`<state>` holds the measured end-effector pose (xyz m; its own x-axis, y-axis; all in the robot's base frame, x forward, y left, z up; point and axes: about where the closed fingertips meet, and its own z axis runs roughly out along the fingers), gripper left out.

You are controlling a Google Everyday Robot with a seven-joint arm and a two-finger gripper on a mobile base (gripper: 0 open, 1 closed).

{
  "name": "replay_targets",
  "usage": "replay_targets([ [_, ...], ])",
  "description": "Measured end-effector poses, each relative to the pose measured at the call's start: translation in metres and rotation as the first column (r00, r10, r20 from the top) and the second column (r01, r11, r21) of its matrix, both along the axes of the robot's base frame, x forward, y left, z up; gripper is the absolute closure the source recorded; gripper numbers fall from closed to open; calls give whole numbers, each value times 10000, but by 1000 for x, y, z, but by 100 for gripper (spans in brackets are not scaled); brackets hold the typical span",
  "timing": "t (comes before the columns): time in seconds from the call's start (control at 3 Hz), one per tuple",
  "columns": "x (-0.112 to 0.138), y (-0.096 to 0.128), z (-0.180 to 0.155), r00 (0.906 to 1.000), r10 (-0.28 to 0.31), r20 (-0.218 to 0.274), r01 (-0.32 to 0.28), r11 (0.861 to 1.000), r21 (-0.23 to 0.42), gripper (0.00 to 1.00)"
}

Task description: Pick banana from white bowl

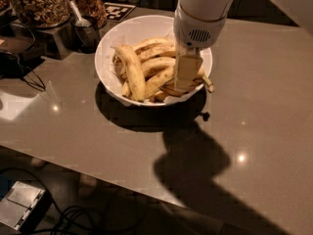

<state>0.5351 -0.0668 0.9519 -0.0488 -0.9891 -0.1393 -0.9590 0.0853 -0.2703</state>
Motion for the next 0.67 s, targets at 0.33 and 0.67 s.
replay_targets([
  [0.33, 5, 0, -10, 9996, -152, -245, 148, 9998, -132, 40],
  [0.67, 9, 0, -16, 9989, -240, -402, 232, 9995, -201, 41],
])
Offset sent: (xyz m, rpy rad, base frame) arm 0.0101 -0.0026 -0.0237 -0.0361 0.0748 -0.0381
